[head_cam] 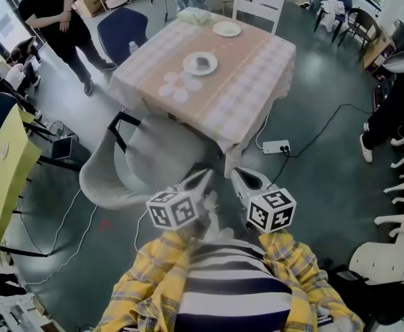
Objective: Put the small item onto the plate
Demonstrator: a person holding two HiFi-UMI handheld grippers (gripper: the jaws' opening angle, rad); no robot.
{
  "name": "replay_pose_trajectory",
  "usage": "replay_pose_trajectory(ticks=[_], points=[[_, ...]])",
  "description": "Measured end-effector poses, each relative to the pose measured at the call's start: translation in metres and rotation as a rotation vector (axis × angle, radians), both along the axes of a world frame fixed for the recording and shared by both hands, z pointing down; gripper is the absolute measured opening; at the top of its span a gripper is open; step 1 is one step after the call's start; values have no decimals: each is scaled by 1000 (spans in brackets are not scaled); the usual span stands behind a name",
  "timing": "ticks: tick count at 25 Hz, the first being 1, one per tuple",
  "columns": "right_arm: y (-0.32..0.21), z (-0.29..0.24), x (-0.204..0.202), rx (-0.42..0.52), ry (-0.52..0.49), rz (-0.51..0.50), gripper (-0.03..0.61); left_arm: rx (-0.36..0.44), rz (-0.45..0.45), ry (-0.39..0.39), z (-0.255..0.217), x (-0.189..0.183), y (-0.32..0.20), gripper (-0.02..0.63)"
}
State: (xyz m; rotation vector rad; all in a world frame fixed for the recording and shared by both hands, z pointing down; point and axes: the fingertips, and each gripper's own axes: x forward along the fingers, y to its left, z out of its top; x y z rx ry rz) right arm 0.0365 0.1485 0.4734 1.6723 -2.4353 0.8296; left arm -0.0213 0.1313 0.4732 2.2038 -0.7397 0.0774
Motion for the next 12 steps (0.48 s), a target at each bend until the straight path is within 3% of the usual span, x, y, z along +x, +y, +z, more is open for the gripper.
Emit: replay_pose_trajectory(ticks=[12], points=[[18,-7,-12,33,30,-5,-5,3,-53,34,-4,-13,17,-8]])
